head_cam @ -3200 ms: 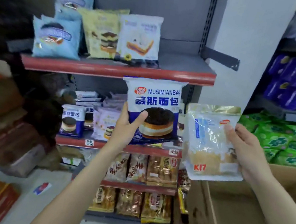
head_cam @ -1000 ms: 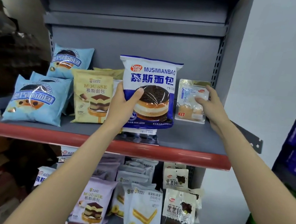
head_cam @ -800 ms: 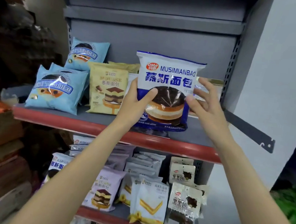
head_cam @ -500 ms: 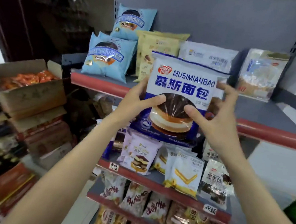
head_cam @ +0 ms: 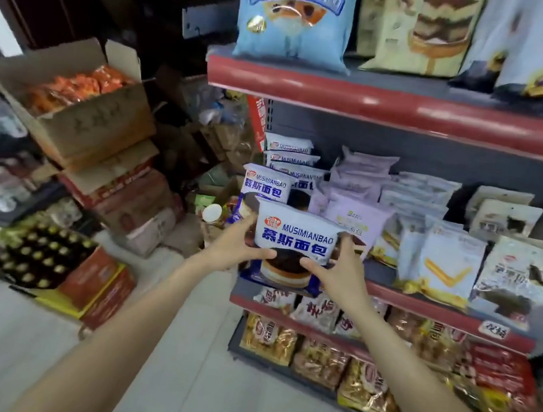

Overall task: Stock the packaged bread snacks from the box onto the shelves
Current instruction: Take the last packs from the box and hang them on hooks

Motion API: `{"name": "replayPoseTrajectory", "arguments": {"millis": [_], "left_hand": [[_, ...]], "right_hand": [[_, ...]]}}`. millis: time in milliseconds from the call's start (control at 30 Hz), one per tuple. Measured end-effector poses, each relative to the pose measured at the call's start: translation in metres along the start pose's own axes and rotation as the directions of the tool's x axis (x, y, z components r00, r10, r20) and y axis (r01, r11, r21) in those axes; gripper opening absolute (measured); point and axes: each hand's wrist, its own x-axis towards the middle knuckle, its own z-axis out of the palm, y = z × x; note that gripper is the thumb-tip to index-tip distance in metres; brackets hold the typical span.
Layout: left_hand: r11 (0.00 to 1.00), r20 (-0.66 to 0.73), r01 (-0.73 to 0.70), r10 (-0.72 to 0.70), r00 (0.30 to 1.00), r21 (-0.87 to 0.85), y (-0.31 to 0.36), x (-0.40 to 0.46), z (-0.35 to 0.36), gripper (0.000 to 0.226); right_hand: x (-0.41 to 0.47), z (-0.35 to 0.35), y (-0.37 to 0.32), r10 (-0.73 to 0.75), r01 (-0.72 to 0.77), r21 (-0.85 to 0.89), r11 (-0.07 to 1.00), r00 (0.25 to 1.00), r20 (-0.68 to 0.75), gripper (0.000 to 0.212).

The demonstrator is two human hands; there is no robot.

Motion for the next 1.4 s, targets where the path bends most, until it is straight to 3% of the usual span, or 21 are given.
{"name": "replayPoseTrajectory", "arguments": {"millis": [233,367,433,500,600,800,1033,1200,1300,1400], "left_hand": [[0.992,-0.194,0.062,-0.082,0.978,-0.105,-0.069,0.035,-0.026,0.055],[0.996,-0.268,0.018,-0.04,0.963,-0.087,-0.084,0.069,-0.036,0.05],[1.0,-0.265,-0.017,0.022,0.964,0.019,-0.09,0.089,-0.037,0.053],[0.998,-0.273,0.029,-0.013,0.962,0.055,-0.096,0.101,-0.035,0.062],[0.996,-0.269,0.069,-0.083,0.96,-0.063,-0.105,0.109,-0.033,0.07],[0.986,-0.314,0.104,-0.14,0.939,-0.13,-0.11,0.125,-0.037,0.06],[0.954,-0.278,0.211,-0.266,0.923,-0.214,-0.115,0.115,-0.035,0.079],[0.982,-0.401,0.15,-0.182,0.898,-0.111,-0.091,0.101,-0.038,0.072],[0.995,-0.557,0.1,-0.088,0.826,-0.01,-0.069,0.083,-0.033,0.052],[0.997,-0.561,-0.066,0.074,0.825,0.034,-0.039,0.055,-0.015,0.024]], "right_hand": [[0.067,0.076,0.019,0.057,-0.062,0.131,0.99,0.998,0.038,0.064],[0.11,0.089,0.022,0.046,-0.039,0.11,0.993,0.997,-0.058,0.064],[0.126,0.09,0.026,0.021,-0.009,0.091,0.996,0.991,-0.13,0.061],[0.136,0.09,0.031,0.018,-0.005,0.082,0.997,0.986,-0.167,0.06],[0.14,0.095,0.036,-0.014,0.027,0.066,0.997,0.981,-0.195,0.057],[0.152,0.108,0.034,0.0,-0.009,-0.053,0.999,0.986,-0.169,0.055],[0.131,0.106,0.037,0.055,-0.073,-0.159,0.985,0.992,-0.112,0.076],[0.102,0.095,0.024,0.076,-0.1,-0.184,0.978,0.988,-0.131,0.072],[0.075,0.077,0.008,-0.039,0.008,-0.161,0.987,0.981,-0.191,0.059],[0.043,0.047,-0.004,-0.192,0.127,-0.303,0.944,0.962,-0.195,0.045]]}}
